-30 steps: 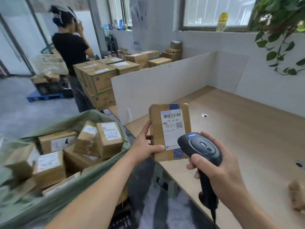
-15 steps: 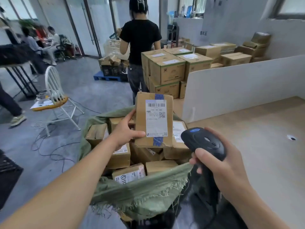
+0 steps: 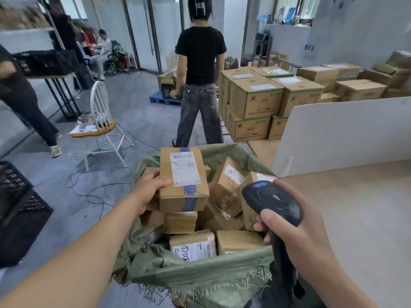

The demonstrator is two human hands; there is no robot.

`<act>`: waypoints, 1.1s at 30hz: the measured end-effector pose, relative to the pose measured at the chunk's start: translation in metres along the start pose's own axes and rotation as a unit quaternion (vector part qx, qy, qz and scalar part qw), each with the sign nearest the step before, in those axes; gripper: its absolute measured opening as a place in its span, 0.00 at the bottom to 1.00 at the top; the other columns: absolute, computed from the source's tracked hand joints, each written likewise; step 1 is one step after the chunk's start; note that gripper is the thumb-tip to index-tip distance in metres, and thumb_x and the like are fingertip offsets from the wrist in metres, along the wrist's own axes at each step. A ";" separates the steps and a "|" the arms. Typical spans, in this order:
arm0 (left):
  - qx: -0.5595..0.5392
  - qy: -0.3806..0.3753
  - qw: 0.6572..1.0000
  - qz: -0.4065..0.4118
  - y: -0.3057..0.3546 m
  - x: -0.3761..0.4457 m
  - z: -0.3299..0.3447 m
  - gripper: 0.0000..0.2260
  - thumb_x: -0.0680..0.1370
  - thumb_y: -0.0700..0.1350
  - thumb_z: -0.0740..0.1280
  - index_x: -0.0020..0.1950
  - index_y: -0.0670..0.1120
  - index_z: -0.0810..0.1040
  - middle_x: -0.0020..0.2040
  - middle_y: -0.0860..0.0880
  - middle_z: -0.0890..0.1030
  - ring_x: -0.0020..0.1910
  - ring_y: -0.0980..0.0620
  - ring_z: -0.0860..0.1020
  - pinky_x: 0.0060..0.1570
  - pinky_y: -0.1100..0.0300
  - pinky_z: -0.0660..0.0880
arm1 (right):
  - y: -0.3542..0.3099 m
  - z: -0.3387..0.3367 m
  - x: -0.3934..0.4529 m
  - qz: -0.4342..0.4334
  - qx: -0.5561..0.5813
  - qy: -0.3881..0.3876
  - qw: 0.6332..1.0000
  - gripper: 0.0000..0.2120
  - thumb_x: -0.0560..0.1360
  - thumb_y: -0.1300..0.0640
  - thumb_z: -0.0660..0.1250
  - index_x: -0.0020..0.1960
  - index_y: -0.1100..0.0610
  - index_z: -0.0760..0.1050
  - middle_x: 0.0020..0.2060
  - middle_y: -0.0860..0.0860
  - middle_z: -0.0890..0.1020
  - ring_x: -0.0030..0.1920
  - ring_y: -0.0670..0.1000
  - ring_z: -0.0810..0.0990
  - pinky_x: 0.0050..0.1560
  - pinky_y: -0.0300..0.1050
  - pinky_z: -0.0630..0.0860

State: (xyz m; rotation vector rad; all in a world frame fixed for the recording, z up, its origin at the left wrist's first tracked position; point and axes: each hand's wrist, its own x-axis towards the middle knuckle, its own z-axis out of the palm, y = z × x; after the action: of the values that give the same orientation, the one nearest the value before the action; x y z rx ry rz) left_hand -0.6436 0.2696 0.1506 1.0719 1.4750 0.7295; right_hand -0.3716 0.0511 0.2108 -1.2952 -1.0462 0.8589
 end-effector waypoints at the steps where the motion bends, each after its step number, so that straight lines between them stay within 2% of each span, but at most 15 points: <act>1: -0.006 0.010 1.000 -0.011 0.002 0.004 -0.006 0.11 0.80 0.46 0.68 0.61 0.56 0.77 0.53 0.47 0.82 0.50 0.42 0.79 0.55 0.39 0.77 | 0.001 0.001 0.002 0.000 -0.001 0.001 1.000 0.26 0.72 0.68 0.74 0.61 0.41 0.79 0.43 0.57 0.86 0.38 0.60 0.86 0.31 0.48 0.79; 4: -0.009 0.027 0.999 -0.035 0.006 0.019 -0.022 0.07 0.80 0.48 0.67 0.57 0.55 0.79 0.56 0.45 0.82 0.55 0.39 0.79 0.56 0.39 0.76 | 0.006 0.004 0.007 0.007 -0.004 0.011 1.000 0.27 0.71 0.66 0.75 0.62 0.41 0.78 0.42 0.59 0.86 0.39 0.62 0.86 0.33 0.52 0.80; 7: -0.019 0.043 0.998 -0.036 0.007 0.038 -0.025 0.14 0.80 0.49 0.67 0.66 0.55 0.78 0.57 0.46 0.82 0.55 0.40 0.80 0.54 0.45 0.77 | 0.011 0.008 0.012 0.034 -0.006 0.011 0.999 0.31 0.68 0.61 0.79 0.66 0.43 0.76 0.42 0.59 0.86 0.41 0.63 0.86 0.35 0.54 0.80; 9: 0.009 0.048 0.998 -0.025 0.010 0.044 -0.020 0.16 0.82 0.48 0.66 0.70 0.52 0.76 0.58 0.48 0.81 0.50 0.46 0.78 0.47 0.53 0.75 | 0.013 0.011 0.015 0.051 -0.004 0.010 0.999 0.35 0.61 0.52 0.82 0.66 0.44 0.77 0.46 0.59 0.85 0.42 0.64 0.86 0.34 0.53 0.81; 10: 0.035 0.056 0.997 -0.025 0.011 0.047 -0.017 0.17 0.83 0.48 0.65 0.72 0.51 0.74 0.61 0.48 0.79 0.51 0.46 0.77 0.46 0.53 0.73 | 0.014 0.011 0.016 0.056 -0.005 0.010 0.998 0.37 0.58 0.49 0.82 0.65 0.43 0.78 0.47 0.59 0.85 0.43 0.64 0.86 0.33 0.51 0.81; 12: 0.078 0.058 0.994 -0.053 0.013 0.052 -0.011 0.22 0.81 0.51 0.68 0.75 0.53 0.70 0.70 0.46 0.73 0.63 0.40 0.73 0.51 0.43 0.71 | 0.017 0.010 0.020 0.067 -0.006 0.010 0.998 0.38 0.57 0.52 0.86 0.65 0.43 0.78 0.48 0.60 0.85 0.42 0.63 0.86 0.33 0.50 0.81; 14: 0.072 0.050 0.992 -0.090 0.014 0.053 -0.004 0.26 0.78 0.51 0.71 0.74 0.55 0.68 0.72 0.47 0.69 0.70 0.35 0.68 0.52 0.33 0.72 | 0.018 0.010 0.021 0.077 -0.006 0.011 0.997 0.41 0.54 0.47 0.87 0.65 0.42 0.78 0.50 0.59 0.85 0.42 0.62 0.86 0.33 0.50 0.81; 16: 0.046 0.042 0.993 -0.101 0.017 0.057 0.004 0.25 0.78 0.49 0.73 0.72 0.54 0.69 0.70 0.47 0.71 0.66 0.36 0.70 0.54 0.32 0.75 | 0.019 0.009 0.023 0.083 -0.005 0.020 0.996 0.48 0.47 0.38 0.86 0.66 0.42 0.77 0.52 0.55 0.86 0.44 0.62 0.87 0.33 0.49 0.81; 17: 0.041 0.043 0.993 -0.098 0.018 0.061 0.008 0.23 0.77 0.48 0.73 0.70 0.54 0.70 0.68 0.47 0.72 0.62 0.38 0.72 0.54 0.33 0.76 | 0.020 0.008 0.024 0.083 -0.007 0.028 0.996 0.49 0.46 0.37 0.86 0.66 0.42 0.77 0.52 0.55 0.86 0.44 0.62 0.87 0.34 0.49 0.81; 21: -0.004 0.054 0.994 -0.093 0.026 0.071 0.034 0.22 0.77 0.51 0.72 0.69 0.51 0.70 0.63 0.44 0.74 0.54 0.40 0.74 0.46 0.42 0.80 | 0.026 0.000 0.025 0.080 -0.001 0.045 0.996 0.40 0.53 0.45 0.79 0.66 0.45 0.77 0.52 0.58 0.85 0.45 0.61 0.87 0.33 0.47 0.80; 25: -0.049 0.038 0.991 -0.116 0.034 0.076 0.073 0.21 0.78 0.53 0.71 0.67 0.49 0.71 0.52 0.45 0.75 0.47 0.42 0.75 0.47 0.43 0.81 | 0.027 -0.012 0.024 0.087 -0.018 0.060 0.994 0.40 0.55 0.45 0.80 0.67 0.47 0.78 0.51 0.56 0.86 0.46 0.60 0.87 0.35 0.48 0.80; 28: -0.113 0.039 0.982 -0.145 0.037 0.079 0.101 0.21 0.77 0.52 0.72 0.66 0.49 0.71 0.57 0.44 0.77 0.53 0.40 0.78 0.42 0.41 0.81 | 0.029 -0.022 0.023 0.086 -0.026 0.063 0.994 0.34 0.64 0.60 0.83 0.67 0.46 0.77 0.49 0.55 0.88 0.42 0.61 0.88 0.32 0.47 0.80; 30: -0.156 0.062 0.974 -0.153 0.037 0.084 0.119 0.23 0.77 0.49 0.73 0.68 0.48 0.68 0.58 0.45 0.74 0.55 0.40 0.75 0.46 0.35 0.81 | 0.031 -0.028 0.022 0.083 -0.027 0.075 0.993 0.30 0.68 0.67 0.78 0.65 0.46 0.77 0.47 0.55 0.88 0.40 0.61 0.87 0.31 0.48 0.79; 32: -0.186 0.084 0.965 -0.162 0.040 0.087 0.135 0.23 0.78 0.46 0.73 0.69 0.48 0.67 0.55 0.44 0.73 0.54 0.40 0.74 0.52 0.32 0.79 | 0.033 -0.033 0.021 0.083 -0.028 0.088 0.992 0.30 0.69 0.70 0.76 0.63 0.45 0.77 0.45 0.55 0.88 0.38 0.62 0.87 0.33 0.52 0.79; 33: -0.197 0.083 0.962 -0.171 0.041 0.090 0.142 0.24 0.77 0.45 0.74 0.68 0.48 0.67 0.56 0.43 0.74 0.55 0.38 0.75 0.51 0.32 0.79 | 0.033 -0.035 0.020 0.082 -0.030 0.095 0.992 0.29 0.69 0.71 0.76 0.63 0.45 0.77 0.45 0.55 0.88 0.38 0.63 0.86 0.34 0.53 0.78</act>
State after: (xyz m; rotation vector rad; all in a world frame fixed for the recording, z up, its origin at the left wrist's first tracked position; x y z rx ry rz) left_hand -0.4931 0.3513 0.1224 0.4463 1.5233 0.8338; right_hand -0.3301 0.0619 0.1812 -1.4981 -0.8282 0.8129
